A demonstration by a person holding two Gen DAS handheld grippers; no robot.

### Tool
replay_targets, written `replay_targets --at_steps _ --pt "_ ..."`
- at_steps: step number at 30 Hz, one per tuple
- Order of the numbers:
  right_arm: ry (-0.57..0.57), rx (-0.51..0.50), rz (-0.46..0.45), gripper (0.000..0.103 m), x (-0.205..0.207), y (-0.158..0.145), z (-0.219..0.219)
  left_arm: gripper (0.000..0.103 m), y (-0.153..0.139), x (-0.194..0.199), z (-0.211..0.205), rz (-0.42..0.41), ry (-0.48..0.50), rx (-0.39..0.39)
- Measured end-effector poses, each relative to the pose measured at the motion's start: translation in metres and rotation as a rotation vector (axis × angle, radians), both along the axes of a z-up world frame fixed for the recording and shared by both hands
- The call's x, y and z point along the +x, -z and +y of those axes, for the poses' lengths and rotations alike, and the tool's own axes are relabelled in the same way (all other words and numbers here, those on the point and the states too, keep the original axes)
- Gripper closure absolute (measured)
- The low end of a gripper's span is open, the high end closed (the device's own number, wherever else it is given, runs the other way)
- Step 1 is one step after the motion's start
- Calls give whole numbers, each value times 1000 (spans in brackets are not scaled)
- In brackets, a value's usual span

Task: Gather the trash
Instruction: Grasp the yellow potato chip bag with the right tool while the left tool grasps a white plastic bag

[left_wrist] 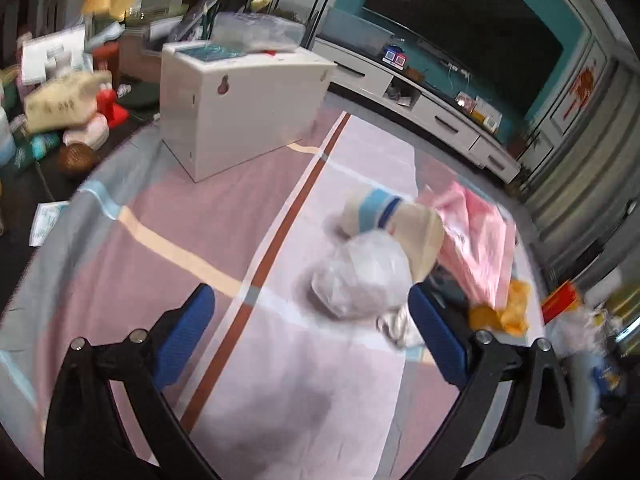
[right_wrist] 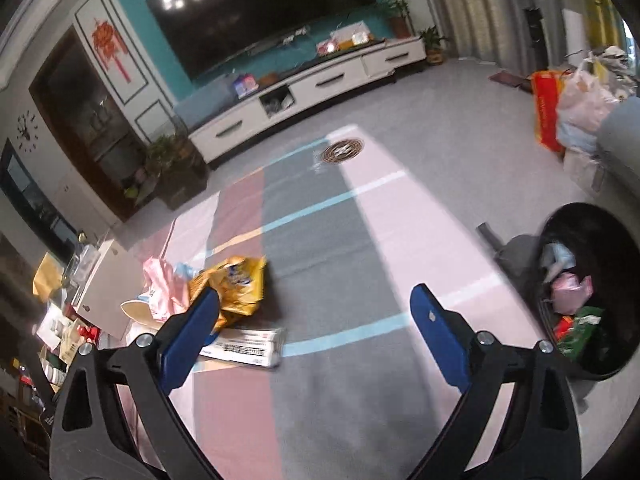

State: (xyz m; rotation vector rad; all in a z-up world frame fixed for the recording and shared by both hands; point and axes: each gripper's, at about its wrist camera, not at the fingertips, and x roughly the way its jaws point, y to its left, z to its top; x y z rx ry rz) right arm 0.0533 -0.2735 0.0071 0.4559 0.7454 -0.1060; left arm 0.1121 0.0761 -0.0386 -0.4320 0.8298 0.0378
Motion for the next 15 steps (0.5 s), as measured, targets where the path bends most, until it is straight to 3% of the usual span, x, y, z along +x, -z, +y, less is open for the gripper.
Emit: replay_targets --at_steps 3,7,9,15 --pt "-75 85 41 9 33 12 25 6 9 15 8 -24 -7 -65" --pt "-106 71 91 9 79 27 58 6 42 33 5 55 17 -188" --pt "-122 59 119 10 99 37 72 6 52 37 1 85 3 -189" --pt "-141 -22 197 15 139 62 95 6 58 46 -5 57 23 -216"
